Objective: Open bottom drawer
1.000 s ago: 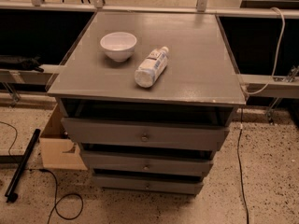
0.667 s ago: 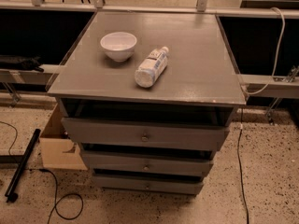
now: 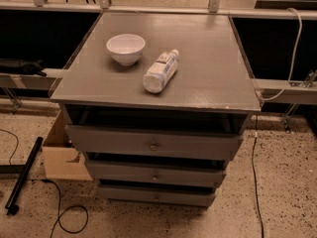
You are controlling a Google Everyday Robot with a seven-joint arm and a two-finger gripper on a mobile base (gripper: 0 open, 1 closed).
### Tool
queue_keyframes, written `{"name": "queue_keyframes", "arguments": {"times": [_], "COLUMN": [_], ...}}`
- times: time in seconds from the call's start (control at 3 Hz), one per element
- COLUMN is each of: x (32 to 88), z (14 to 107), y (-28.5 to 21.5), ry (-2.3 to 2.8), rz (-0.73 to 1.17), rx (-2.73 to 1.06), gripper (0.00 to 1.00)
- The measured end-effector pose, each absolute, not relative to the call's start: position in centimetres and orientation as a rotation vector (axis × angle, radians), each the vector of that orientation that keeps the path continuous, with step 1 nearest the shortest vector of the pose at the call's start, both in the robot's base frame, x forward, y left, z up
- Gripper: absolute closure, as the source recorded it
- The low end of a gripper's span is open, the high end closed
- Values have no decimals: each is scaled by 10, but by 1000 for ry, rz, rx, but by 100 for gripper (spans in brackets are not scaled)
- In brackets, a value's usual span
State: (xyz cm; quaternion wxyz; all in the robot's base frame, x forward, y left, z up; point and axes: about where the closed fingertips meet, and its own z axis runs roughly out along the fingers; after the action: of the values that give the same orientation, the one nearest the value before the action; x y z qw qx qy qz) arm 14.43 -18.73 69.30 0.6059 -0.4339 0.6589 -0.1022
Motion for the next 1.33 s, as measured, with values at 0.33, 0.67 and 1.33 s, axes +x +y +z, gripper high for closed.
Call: {"name": "queue_keyframes", "arguments": {"times": [0.33,0.67,1.33], "x": [161,161,182], "z": [739,739,713], "y": [-185,-185,-247], "ry": [1459,1459,1601], "rz": [-286,-287,-335], "rx": [-973,-973,-971], "gripper": [0,0,0]}}
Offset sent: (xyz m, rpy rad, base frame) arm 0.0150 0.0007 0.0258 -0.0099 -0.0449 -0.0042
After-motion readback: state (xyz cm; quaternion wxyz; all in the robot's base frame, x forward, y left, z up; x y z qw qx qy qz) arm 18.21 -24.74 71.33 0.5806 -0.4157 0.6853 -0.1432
